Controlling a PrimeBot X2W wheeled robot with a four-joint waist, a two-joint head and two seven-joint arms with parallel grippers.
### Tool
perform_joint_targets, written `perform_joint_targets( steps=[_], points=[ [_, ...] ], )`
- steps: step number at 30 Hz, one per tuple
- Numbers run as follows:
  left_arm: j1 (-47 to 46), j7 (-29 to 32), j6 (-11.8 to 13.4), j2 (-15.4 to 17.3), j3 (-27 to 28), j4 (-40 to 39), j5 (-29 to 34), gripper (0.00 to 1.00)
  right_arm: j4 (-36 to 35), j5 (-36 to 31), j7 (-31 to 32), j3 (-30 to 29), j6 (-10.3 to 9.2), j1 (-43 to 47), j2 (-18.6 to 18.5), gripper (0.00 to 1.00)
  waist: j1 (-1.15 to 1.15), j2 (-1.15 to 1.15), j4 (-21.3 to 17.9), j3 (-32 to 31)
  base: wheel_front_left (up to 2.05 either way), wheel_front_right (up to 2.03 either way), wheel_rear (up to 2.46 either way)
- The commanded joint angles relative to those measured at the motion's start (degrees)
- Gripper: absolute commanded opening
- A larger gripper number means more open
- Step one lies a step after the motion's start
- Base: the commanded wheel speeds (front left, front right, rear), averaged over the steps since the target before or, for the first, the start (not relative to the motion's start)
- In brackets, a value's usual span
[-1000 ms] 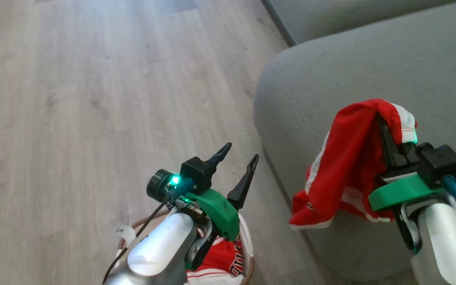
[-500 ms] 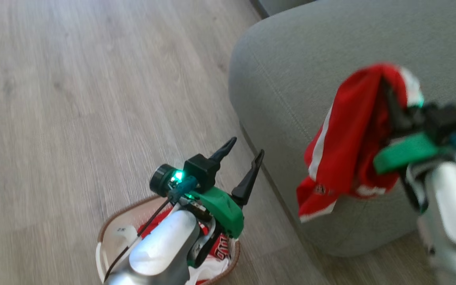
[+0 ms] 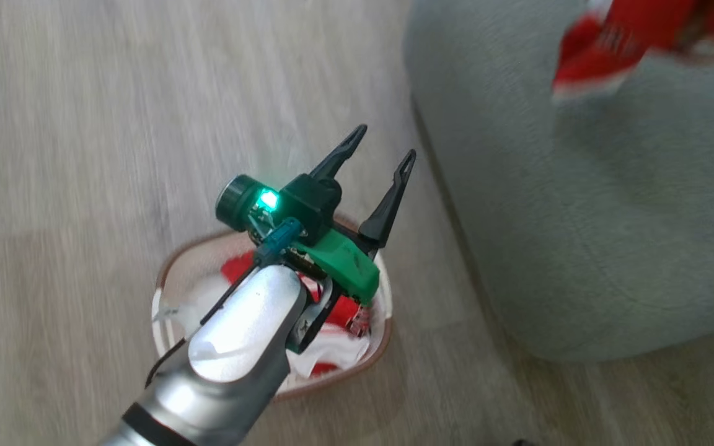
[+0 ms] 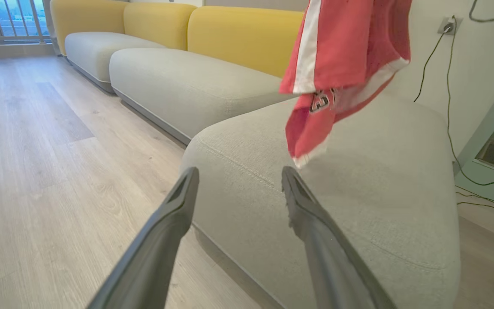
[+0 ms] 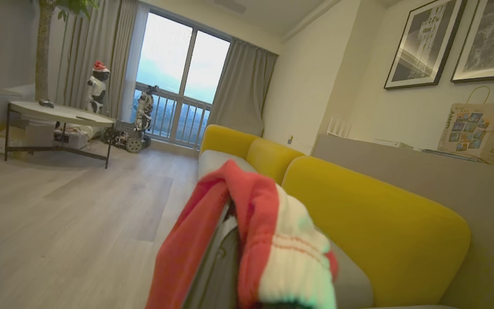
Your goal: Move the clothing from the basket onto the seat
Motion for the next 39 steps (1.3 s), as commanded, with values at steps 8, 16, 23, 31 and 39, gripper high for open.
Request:
perform_joint_targets(
  steps=[8,16,23,31,39],
  points=[
    [-4.64,0.15,0.39,2.69,1.17,-5.48,2.79,1.0,6.65,0.48,2.57,-3.1,-0.02,-16.52,-6.32,0.0,-0.01,0.0,7.8,12.01,0.0,0.0,0.0],
    [-5.94,1.61,1.33,3.79,0.38,-9.96,4.25,1.0,16.2,-2.8,4.89,-8.2,-0.02,-23.58,-10.8,0.0,-0.01,0.0,10.82,17.75,0.0,0.0,0.0],
    [-5.68,2.38,1.88,4.63,-0.26,-11.78,4.68,1.0,24.72,-6.48,4.62,-13.75,-0.02,-21.2,-11.12,0.0,-0.01,0.0,11.62,20.28,0.0,0.0,0.0],
    [-5.39,2.59,2.19,5.46,-0.64,-12.12,4.66,1.0,32.07,-8.4,4.71,-16.2,-0.02,-19.23,-9.35,0.0,-0.01,0.0,11.43,21.11,0.0,0.0,0.0],
    [-5.17,2.84,2.39,5.94,-0.95,-11.68,4.31,1.0,37.05,-7.27,5.63,-16.85,-0.02,-18.78,-6.9,1.0,-0.01,0.0,10.36,20.49,0.0,0.0,0.0]
  ],
)
